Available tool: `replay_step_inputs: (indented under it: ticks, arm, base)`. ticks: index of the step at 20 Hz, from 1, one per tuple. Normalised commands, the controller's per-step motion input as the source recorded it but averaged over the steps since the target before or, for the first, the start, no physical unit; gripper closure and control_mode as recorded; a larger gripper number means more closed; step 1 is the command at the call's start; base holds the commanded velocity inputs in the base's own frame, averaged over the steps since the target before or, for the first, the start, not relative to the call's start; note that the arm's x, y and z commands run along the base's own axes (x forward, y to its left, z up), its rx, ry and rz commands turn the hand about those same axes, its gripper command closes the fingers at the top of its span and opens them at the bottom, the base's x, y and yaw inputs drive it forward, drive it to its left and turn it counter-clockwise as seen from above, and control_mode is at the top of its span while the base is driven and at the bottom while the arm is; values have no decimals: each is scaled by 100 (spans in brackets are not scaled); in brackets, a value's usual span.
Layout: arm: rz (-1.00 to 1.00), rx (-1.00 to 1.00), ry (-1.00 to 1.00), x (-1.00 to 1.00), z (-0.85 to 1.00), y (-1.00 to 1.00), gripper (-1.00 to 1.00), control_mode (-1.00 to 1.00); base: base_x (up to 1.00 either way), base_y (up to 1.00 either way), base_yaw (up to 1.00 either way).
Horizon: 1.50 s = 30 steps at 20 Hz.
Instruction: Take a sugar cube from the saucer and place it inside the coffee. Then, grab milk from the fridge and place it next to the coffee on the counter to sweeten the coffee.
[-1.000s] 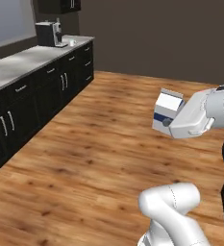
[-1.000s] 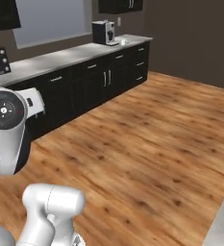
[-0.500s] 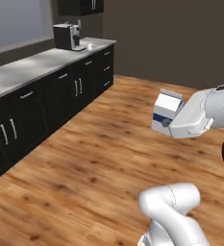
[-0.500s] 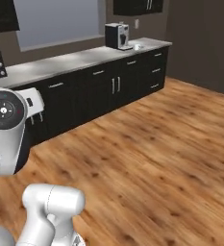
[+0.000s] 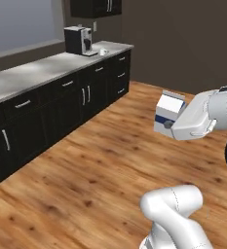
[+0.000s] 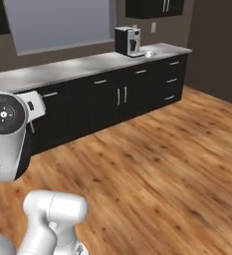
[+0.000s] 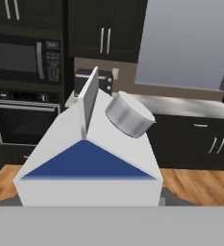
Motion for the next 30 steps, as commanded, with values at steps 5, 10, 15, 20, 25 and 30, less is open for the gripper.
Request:
replay_step_inputs:
  ticks: [5, 10, 15, 20, 25, 30]
  arm:
    - [0, 0, 0, 0, 0, 0, 100, 100]
    - [0, 0, 0, 0, 0, 0, 100, 100]
    - [0, 0, 0, 0, 0, 0, 100, 100]
    - [0, 0, 0, 0, 0, 0, 100, 100]
    - [0, 0, 0, 0, 0, 0, 100, 100]
    - [0, 0, 0, 0, 0, 0, 100, 100]
  base:
    - [100, -91, 26]
    - [100, -90, 27]
    - [100, -88, 28]
    - [100, -88, 28]
    - [100, -89, 28]
    - [100, -94, 26]
